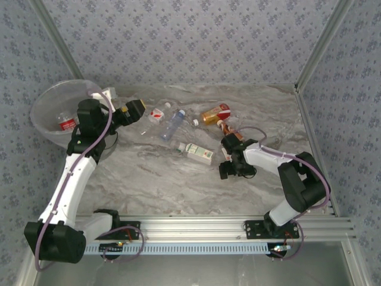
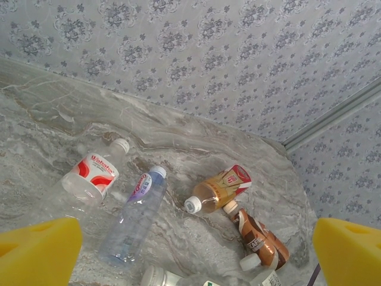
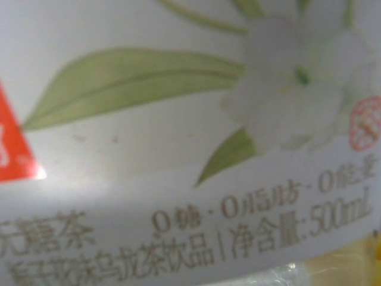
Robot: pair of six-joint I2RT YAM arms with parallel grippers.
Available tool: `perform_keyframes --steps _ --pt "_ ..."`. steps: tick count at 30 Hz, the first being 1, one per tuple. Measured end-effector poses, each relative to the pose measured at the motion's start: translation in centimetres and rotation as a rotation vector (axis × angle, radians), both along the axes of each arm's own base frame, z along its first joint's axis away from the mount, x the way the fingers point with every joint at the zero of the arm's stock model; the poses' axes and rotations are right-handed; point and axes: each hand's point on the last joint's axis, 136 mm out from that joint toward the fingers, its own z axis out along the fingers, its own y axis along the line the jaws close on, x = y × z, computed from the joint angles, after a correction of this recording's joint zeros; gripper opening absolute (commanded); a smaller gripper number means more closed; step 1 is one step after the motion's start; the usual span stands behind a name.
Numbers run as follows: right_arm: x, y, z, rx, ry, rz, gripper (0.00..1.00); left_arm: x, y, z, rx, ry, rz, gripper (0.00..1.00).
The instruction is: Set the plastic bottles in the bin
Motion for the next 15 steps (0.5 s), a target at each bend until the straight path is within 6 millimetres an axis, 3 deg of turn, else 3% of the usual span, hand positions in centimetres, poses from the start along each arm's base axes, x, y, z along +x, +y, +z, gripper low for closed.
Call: perform_keyframes --steps 7,15 --pt "0.06 0.05 0.00 -0.038 -0.023 -0.002 0.93 0.02 0.04 -0.01 0.000 0.001 0.003 0.99" --pt "0.01 0.80 0.05 -0.069 -0.059 0.014 0.78 0.06 0.10 -0.22 0.002 0.008 0.007 1.00"
